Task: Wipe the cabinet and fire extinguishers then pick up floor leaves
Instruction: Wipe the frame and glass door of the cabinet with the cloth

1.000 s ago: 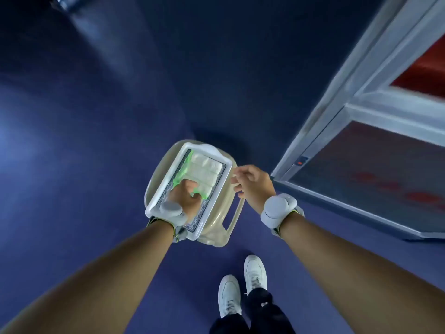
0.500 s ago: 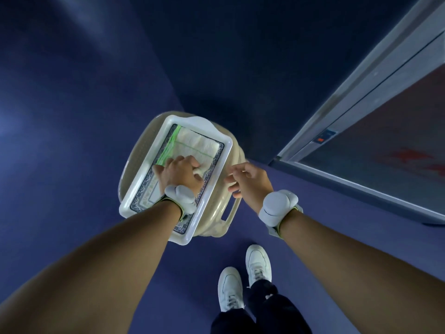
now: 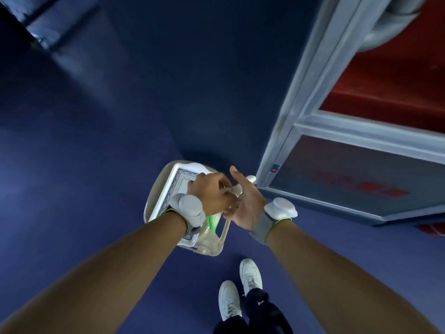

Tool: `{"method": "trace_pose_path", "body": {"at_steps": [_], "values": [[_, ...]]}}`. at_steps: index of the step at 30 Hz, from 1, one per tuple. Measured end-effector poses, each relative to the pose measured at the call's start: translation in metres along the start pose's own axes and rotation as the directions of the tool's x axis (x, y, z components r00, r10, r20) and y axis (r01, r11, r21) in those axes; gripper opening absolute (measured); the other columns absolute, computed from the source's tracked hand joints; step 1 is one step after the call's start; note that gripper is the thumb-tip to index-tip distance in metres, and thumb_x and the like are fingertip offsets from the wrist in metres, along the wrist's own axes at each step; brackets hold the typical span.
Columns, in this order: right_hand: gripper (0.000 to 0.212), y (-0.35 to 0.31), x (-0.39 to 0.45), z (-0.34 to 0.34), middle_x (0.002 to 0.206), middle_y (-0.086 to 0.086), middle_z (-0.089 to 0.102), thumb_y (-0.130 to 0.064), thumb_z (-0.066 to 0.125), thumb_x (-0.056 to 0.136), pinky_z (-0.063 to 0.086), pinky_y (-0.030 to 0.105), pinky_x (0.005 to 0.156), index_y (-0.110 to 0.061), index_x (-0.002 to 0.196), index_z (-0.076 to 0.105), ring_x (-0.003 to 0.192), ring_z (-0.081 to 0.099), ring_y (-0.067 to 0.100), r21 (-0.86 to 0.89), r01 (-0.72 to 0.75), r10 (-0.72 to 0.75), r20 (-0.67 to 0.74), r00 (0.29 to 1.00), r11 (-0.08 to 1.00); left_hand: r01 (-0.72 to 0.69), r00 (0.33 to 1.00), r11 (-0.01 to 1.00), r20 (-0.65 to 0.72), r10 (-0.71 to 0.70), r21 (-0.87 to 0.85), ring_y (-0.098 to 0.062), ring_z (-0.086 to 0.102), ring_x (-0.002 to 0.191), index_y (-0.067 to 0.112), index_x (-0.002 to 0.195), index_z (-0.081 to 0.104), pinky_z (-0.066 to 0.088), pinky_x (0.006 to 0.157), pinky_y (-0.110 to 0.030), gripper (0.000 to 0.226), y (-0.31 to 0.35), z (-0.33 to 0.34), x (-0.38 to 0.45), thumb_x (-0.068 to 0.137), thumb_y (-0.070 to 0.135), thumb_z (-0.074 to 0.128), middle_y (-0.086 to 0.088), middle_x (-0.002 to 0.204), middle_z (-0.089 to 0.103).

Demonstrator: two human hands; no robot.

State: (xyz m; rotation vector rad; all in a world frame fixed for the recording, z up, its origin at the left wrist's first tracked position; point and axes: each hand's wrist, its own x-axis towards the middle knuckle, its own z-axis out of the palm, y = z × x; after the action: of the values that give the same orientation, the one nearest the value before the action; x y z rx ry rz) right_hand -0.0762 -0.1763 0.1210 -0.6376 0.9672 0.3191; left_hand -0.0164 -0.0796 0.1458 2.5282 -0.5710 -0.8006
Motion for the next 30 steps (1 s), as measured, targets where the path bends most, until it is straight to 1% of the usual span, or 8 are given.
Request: {"method": "trace_pose_path", "body": {"at_steps": [5,9,12,17,22,25,28,30], "values": [[0.042,-0.019,-0.095,-0.020,0.111,0.018,0.066,-0.030,0.053,0.096,0.052,0.039,0.088,-0.002,0.127,0.054,0.104,0.064,0.031,0.194,0.180,-0.173,-0.053,0.983,0.964,-0.195,0.980,0.981,0.050,0.194,0.013,-0.018,0.056,0.105,0.030,0.098,0.070,0.039,0.102,-0.042,0.021,0.081,-0.024,-0.063,0.084,0.043,0.061,0.014,0.088,0.068],[0.042,-0.042,-0.165,-0.035,0.129,0.032,0.058,-0.031,0.050,0.099,0.036,0.059,0.109,0.004,0.118,0.064,0.122,0.052,0.051,0.158,0.401,-0.387,-0.112,0.915,0.903,-0.343,0.939,0.939,-0.044,0.342,-0.010,-0.016,0.047,0.099,0.028,0.084,0.069,0.036,0.105,-0.046,0.020,0.143,-0.053,-0.089,0.092,0.036,0.052,0.011,0.087,0.072],[0.032,-0.077,-0.217,-0.040,0.104,0.017,0.073,-0.031,0.050,0.101,0.052,0.050,0.095,-0.005,0.104,0.068,0.097,0.069,0.035,0.173,0.595,-0.579,-0.137,0.804,0.785,-0.464,0.866,0.886,-0.213,0.452,-0.009,-0.015,0.048,0.094,0.030,0.091,0.071,0.043,0.098,-0.046,0.025,0.194,-0.081,-0.097,0.086,0.037,0.048,0.014,0.085,0.071],[0.019,-0.142,-0.298,-0.043,0.099,0.016,0.073,-0.005,0.050,0.097,0.055,0.047,0.086,-0.005,0.108,0.066,0.091,0.070,0.033,0.211,0.816,-0.807,-0.148,0.571,0.539,-0.605,0.706,0.795,-0.431,0.562,0.044,-0.017,0.047,0.097,0.032,0.101,0.068,0.044,0.095,-0.046,0.019,0.288,-0.124,-0.110,0.089,0.021,0.057,0.014,0.092,0.065],[0.024,-0.213,-0.372,-0.037,0.107,0.021,0.070,-0.015,0.050,0.100,0.055,0.045,0.084,-0.002,0.113,0.066,0.094,0.068,0.037,0.220,0.904,-0.886,-0.216,0.411,0.366,-0.668,0.576,0.733,-0.536,0.617,0.126,-0.020,0.051,0.104,0.035,0.104,0.066,0.044,0.097,-0.045,0.027,0.378,-0.164,-0.123,0.083,0.026,0.052,0.012,0.097,0.063],[0.031,-0.250,-0.413,-0.026,0.104,0.011,0.070,-0.025,0.048,0.101,0.050,0.035,0.081,-0.007,0.121,0.064,0.093,0.066,0.025,0.103,0.970,-0.936,-0.257,0.239,0.220,-0.681,0.486,0.697,-0.573,0.660,0.226,-0.021,0.048,0.109,0.034,0.108,0.066,0.040,0.101,-0.043,0.030,0.422,-0.197,-0.132,0.081,0.026,0.053,0.011,0.103,0.060],[0.023,-0.287,-0.449,-0.015,0.081,-0.004,0.057,-0.029,0.043,0.103,0.043,0.031,0.073,-0.017,0.108,0.061,0.072,0.053,0.010,0.002,1.000,-0.972,-0.236,-0.020,-0.021,-0.669,0.377,0.665,-0.619,0.689,0.333,-0.021,0.043,0.112,0.033,0.113,0.063,0.037,0.101,-0.042,0.033,0.464,-0.233,-0.148,0.084,0.018,0.057,0.010,0.109,0.057],[0.027,-0.314,-0.474,-0.002,0.085,-0.014,0.054,-0.030,0.039,0.104,0.044,0.023,0.078,-0.022,0.124,0.055,0.074,0.050,0.000,-0.085,0.974,-0.954,-0.203,-0.223,-0.209,-0.661,0.295,0.636,-0.641,0.709,0.398,-0.021,0.041,0.116,0.033,0.116,0.062,0.036,0.102,-0.042,0.035,0.489,-0.263,-0.158,0.085,0.018,0.058,0.010,0.113,0.056]]}}
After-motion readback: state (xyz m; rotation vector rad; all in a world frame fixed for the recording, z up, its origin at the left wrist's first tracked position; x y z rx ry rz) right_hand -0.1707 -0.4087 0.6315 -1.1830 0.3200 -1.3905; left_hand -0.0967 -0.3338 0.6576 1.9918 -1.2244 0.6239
